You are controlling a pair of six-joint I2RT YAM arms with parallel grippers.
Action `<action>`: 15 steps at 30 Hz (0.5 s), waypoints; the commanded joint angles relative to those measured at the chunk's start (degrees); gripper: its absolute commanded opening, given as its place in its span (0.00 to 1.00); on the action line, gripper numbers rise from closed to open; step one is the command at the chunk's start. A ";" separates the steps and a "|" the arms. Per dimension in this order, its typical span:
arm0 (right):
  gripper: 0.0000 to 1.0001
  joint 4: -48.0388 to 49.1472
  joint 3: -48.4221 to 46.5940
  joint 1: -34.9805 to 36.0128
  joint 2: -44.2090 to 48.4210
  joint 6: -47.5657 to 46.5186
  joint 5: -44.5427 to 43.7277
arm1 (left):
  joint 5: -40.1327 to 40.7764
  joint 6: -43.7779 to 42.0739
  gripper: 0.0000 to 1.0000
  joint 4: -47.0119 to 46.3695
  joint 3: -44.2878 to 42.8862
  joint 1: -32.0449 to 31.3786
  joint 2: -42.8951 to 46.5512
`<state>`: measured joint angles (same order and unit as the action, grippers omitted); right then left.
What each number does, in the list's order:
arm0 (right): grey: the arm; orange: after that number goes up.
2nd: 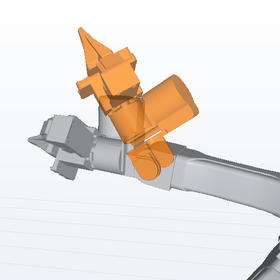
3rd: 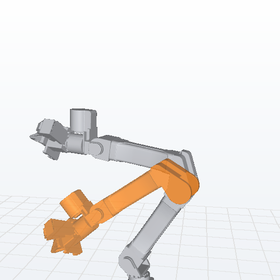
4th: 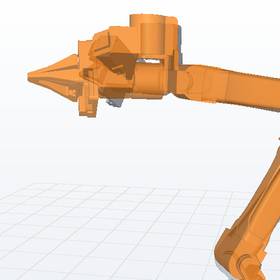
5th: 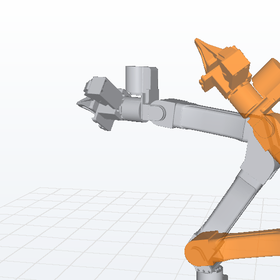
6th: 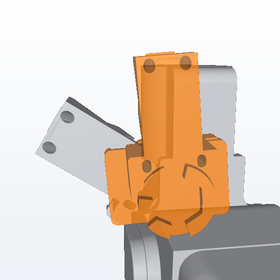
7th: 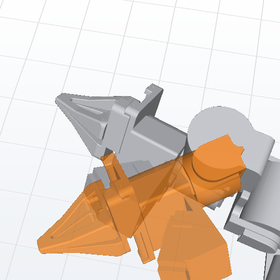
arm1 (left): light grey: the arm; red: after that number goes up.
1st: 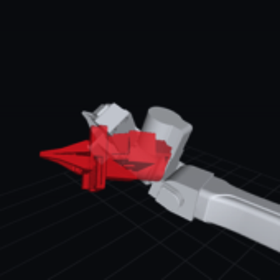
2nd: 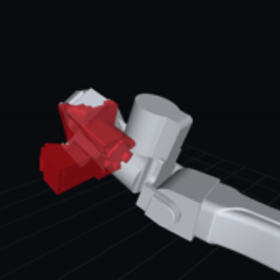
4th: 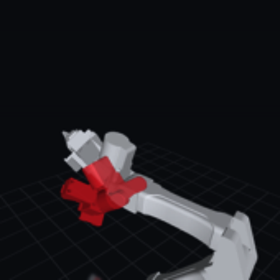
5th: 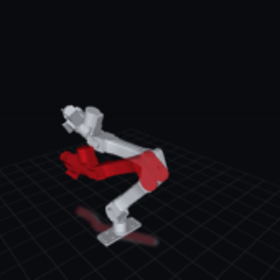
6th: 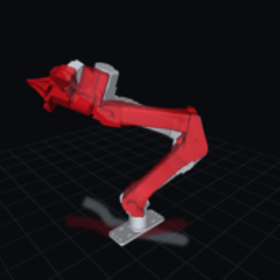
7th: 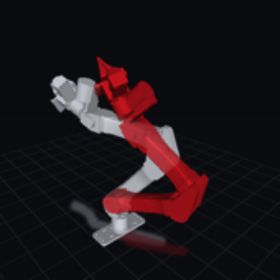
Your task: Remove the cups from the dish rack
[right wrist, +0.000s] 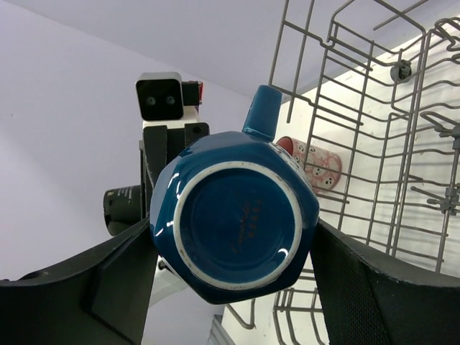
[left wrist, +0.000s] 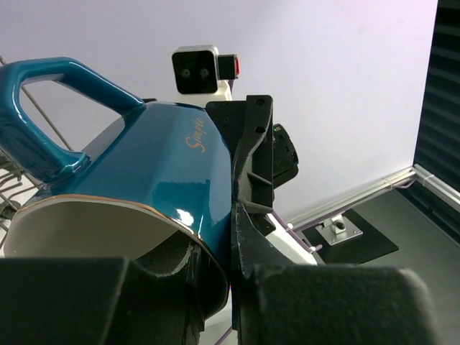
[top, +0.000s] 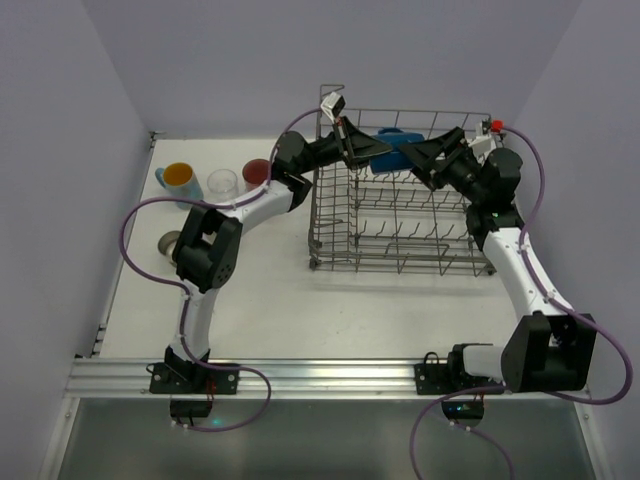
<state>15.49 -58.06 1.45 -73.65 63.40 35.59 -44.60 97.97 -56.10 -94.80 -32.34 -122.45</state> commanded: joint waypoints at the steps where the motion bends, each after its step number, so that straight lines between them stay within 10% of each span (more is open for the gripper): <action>1: 0.72 6.31 -0.56 0.83 3.95 -2.49 4.75 | 1.80 -2.79 0.00 1.17 -0.47 -0.36 3.54; 4: 0.99 4.91 -1.00 0.74 5.18 -3.63 4.57 | 1.18 -1.48 0.00 -0.85 0.23 -0.36 3.89; 15: 0.99 -4.92 -0.56 0.04 12.29 -9.60 3.78 | 0.57 -2.60 0.00 1.15 -2.14 0.08 3.80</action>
<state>8.99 -57.71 1.39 -65.91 56.80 36.69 -44.36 97.76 -56.05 -94.39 -32.64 -121.03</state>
